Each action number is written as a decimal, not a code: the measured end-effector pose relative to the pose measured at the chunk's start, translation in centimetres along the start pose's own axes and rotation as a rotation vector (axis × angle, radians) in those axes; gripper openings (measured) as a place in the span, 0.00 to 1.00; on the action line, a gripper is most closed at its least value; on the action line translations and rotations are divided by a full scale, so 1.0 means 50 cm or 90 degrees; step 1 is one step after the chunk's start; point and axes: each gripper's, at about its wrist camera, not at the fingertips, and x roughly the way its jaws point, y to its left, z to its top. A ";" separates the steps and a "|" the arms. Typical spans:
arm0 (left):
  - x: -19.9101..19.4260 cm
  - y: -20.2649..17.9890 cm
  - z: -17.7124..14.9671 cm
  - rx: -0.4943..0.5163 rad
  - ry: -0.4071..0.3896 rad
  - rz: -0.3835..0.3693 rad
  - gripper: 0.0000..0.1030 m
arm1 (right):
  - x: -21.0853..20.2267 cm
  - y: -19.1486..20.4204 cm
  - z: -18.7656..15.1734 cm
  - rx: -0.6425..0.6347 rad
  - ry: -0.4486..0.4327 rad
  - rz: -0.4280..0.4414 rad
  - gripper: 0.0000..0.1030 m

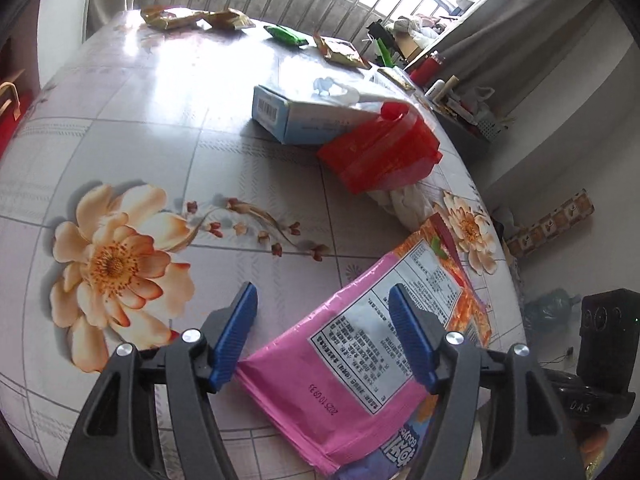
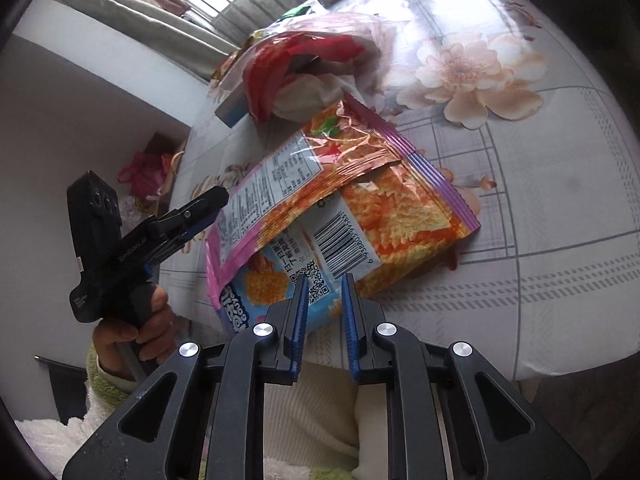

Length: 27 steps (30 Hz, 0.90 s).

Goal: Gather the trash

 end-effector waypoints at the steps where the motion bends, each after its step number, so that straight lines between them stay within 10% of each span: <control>1: -0.001 -0.005 -0.005 0.006 0.013 -0.009 0.62 | 0.001 -0.004 -0.001 0.005 0.001 0.001 0.14; 8: -0.033 -0.040 -0.073 0.013 0.100 -0.111 0.62 | -0.018 -0.047 0.007 0.036 -0.015 -0.012 0.14; 20: 0.003 -0.001 -0.102 -0.187 0.174 -0.338 0.48 | -0.018 -0.071 0.006 0.041 -0.027 -0.015 0.08; 27: 0.030 -0.027 -0.083 -0.155 0.181 -0.285 0.24 | -0.026 -0.084 0.002 0.051 -0.028 -0.001 0.05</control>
